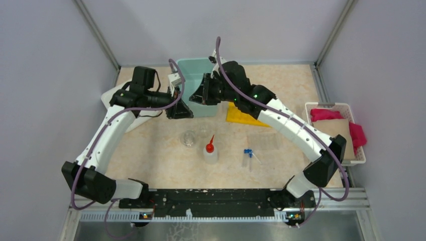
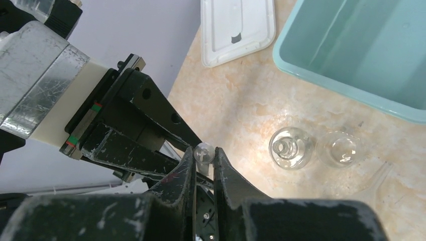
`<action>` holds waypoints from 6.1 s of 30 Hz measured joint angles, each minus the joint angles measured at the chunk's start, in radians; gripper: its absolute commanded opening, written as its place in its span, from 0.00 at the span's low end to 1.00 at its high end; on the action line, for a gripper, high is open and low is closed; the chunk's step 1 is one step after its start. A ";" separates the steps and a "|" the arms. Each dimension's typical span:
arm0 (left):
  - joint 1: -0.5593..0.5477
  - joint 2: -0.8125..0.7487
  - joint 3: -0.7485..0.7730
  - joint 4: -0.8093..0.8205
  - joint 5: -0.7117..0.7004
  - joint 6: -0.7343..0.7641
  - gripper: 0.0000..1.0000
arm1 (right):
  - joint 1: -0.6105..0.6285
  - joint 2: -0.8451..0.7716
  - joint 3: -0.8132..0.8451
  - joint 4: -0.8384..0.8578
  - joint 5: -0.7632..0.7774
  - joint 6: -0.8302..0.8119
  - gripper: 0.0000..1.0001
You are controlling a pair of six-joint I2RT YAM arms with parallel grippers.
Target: Organize the chemistry lab equipment
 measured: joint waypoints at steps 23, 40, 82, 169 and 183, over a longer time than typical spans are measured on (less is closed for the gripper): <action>0.000 0.002 0.000 -0.045 0.023 0.021 0.06 | -0.019 0.029 0.049 -0.048 -0.059 -0.054 0.18; 0.000 0.023 0.023 -0.032 -0.145 -0.044 0.99 | -0.063 -0.031 0.015 -0.222 0.266 -0.112 0.00; 0.031 0.135 0.162 -0.099 -0.415 -0.120 0.99 | -0.273 -0.209 -0.705 0.227 0.984 -0.211 0.00; 0.040 0.135 0.186 -0.111 -0.404 -0.113 0.99 | -0.302 -0.205 -0.820 0.431 0.990 -0.195 0.00; 0.045 0.135 0.186 -0.111 -0.404 -0.112 0.99 | -0.312 -0.179 -0.820 0.444 0.979 -0.195 0.00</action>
